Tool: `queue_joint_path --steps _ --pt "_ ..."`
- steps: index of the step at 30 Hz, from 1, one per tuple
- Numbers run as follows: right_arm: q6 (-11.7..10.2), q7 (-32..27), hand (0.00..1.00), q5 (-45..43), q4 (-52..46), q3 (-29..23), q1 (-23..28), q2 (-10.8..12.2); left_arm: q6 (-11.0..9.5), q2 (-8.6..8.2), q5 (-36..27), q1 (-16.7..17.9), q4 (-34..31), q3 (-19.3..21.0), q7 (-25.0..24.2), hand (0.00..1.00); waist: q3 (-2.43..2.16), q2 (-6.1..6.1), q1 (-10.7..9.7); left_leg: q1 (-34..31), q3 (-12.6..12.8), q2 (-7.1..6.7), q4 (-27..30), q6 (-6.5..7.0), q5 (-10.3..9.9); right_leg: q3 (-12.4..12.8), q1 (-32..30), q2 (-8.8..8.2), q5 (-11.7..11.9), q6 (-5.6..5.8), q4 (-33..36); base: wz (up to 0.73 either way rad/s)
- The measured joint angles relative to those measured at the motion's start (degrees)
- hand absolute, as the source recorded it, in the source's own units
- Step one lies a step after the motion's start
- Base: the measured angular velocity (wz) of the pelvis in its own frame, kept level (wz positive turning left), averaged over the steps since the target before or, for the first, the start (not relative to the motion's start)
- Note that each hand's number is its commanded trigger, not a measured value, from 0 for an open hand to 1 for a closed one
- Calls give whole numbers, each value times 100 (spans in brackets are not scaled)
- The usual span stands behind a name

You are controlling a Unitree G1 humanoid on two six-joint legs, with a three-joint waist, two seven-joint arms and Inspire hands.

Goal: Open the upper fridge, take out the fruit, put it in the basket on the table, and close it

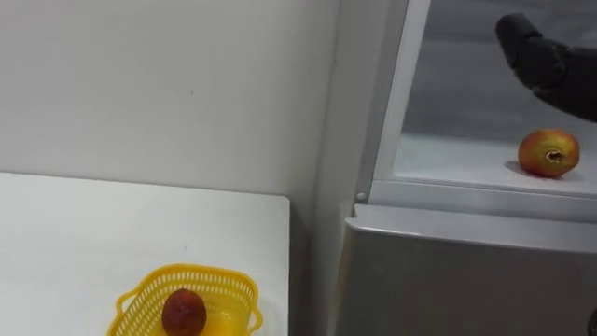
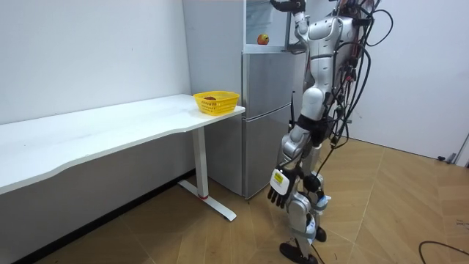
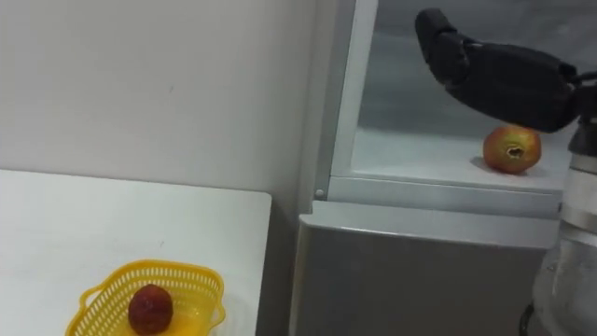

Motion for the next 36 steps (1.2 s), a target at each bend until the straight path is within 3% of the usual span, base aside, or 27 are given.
queue_joint_path --steps 5,12,15,22,26,36 --pt "297 150 0 536 427 -1 0 -120 5 6 0 25 -23 2 8 0 8 -26 1 -107 5 -4 8 0 -1 -7 -92 6 5 -8 -6 0" --pt "376 200 0 674 852 0 -3 -150 11 5 0 61 -78 10 28 0 6 -15 25 -85 6 -11 25 -6 -2 -8 -84 27 6 -10 -21 0" --pt "466 238 0 920 1254 4 -22 -282 17 8 -20 78 -160 8 56 0 2 -21 21 -84 -6 -13 27 -6 -1 -7 -86 25 6 -10 -20 0" --pt "949 386 0 1189 2016 7 -104 -515 243 36 -9 222 -504 10 45 0 -13 -93 32 -85 -6 -11 26 -7 0 -8 -93 22 6 -11 -15 0" --pt "1057 474 0 1304 2403 50 -275 -695 257 62 -10 249 -509 12 28 0 -9 -125 33 -96 -7 -11 26 -7 1 -13 -99 11 6 -11 -11 0" --pt "1115 758 0 1373 2852 60 -459 -807 257 123 -19 263 -504 22 30 0 -28 -160 24 -147 -61 -2 35 -7 0 -134 -94 -16 6 -11 -7 3"
